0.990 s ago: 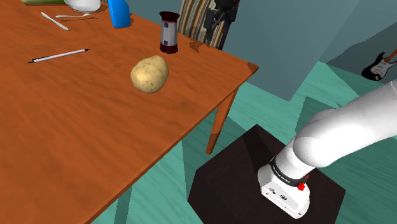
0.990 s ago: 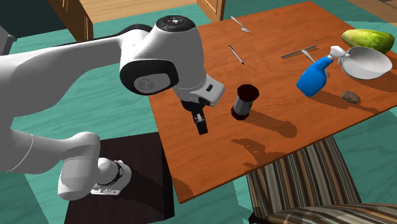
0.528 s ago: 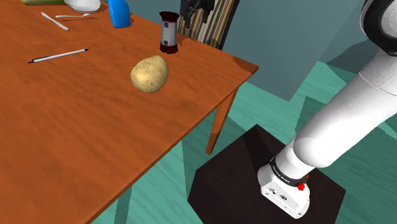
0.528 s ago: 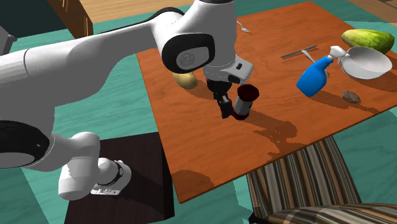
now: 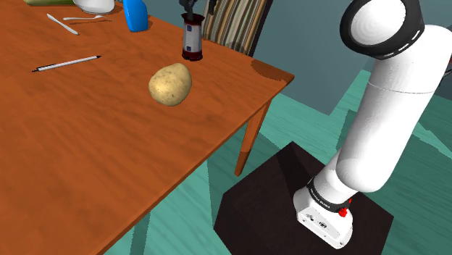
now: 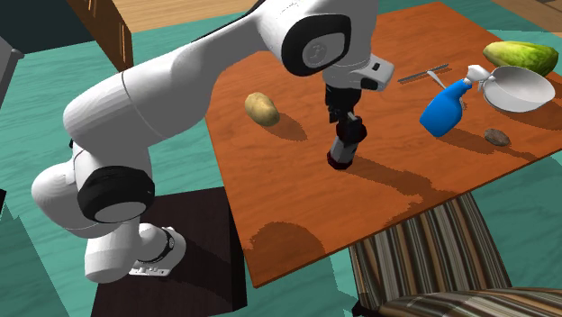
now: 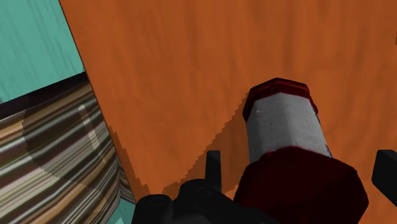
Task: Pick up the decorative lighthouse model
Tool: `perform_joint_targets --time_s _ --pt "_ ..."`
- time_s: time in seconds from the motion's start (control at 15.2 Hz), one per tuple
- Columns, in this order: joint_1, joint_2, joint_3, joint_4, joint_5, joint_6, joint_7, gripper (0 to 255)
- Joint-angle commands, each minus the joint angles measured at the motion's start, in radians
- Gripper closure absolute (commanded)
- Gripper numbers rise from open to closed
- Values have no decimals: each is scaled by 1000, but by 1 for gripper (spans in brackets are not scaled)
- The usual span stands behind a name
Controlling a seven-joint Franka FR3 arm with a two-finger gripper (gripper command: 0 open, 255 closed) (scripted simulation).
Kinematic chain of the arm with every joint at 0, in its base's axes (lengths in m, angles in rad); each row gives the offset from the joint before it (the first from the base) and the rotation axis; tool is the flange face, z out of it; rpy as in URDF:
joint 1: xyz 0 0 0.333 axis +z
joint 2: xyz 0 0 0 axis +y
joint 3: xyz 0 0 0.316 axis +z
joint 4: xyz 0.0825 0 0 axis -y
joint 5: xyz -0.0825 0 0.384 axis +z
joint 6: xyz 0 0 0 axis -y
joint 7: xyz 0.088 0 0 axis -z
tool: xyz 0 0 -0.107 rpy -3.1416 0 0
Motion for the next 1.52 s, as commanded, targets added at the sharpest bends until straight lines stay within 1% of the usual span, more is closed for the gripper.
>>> perform_joint_targets --time_s 0.0,0.33,0.46,0.53,1.12,1.45 --pt "1 9 -1 -8 -2 17 5 0" --pt "-12 -31 -1 -142 6 111 16 0" --pt "-12 -31 -1 -142 6 112 16 0" --pt "-12 -34 -2 -146 7 113 15 255" --pt "-12 -31 -1 -142 6 111 16 255" --pt "-1 4 0 -22 -1 27 6 255"
